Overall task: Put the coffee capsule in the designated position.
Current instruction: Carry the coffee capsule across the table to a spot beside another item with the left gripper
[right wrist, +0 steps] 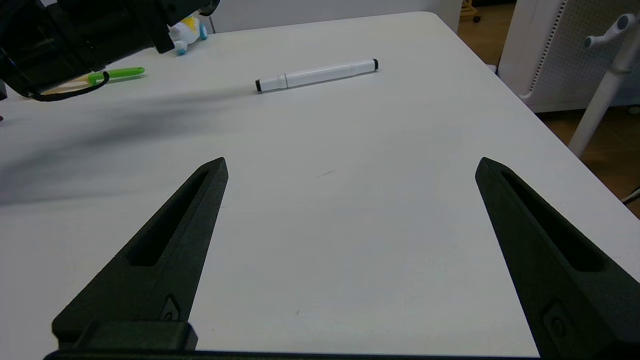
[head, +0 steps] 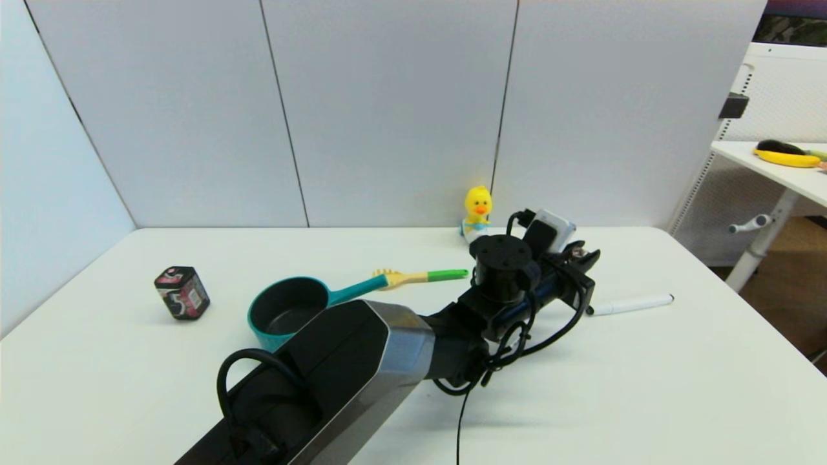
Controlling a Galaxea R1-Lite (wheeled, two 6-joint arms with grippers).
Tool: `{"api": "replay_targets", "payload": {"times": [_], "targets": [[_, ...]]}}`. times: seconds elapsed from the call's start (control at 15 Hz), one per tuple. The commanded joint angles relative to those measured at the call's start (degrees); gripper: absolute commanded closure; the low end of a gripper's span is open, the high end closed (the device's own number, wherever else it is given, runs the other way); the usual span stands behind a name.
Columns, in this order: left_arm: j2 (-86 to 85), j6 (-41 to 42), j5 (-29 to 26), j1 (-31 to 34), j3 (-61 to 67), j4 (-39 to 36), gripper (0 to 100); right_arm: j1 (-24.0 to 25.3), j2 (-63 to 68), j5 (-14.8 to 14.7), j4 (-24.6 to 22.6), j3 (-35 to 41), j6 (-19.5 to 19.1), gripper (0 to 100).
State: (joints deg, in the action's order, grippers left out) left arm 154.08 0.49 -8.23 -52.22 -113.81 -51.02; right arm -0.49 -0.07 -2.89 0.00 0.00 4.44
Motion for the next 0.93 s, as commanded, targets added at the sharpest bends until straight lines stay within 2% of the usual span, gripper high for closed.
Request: {"api": "replay_targets", "payload": {"times": [0.07,0.47,0.53,0.93], "targets": [[0.17,-0.05,-0.03,0.02,-0.01,-0.31,100,0.05,0.07,-0.01,0.0,0.09,0.05,0],[0.43,-0.14,-0.03,0.02,-0.01,-0.49,100,-0.04,0.07,-0.01,0.0,0.0,0.05,0],[0.43,-0.31,-0.12,0.02,-0.01,-0.49,0,-0.04,0.07,-0.01,0.0,0.0,0.05,0],[0.7,-0.05,-0.12,0.02,-0.01,-0.49,0,0.05,0.07,-0.01,0.0,0.0,0.05,0]]}}
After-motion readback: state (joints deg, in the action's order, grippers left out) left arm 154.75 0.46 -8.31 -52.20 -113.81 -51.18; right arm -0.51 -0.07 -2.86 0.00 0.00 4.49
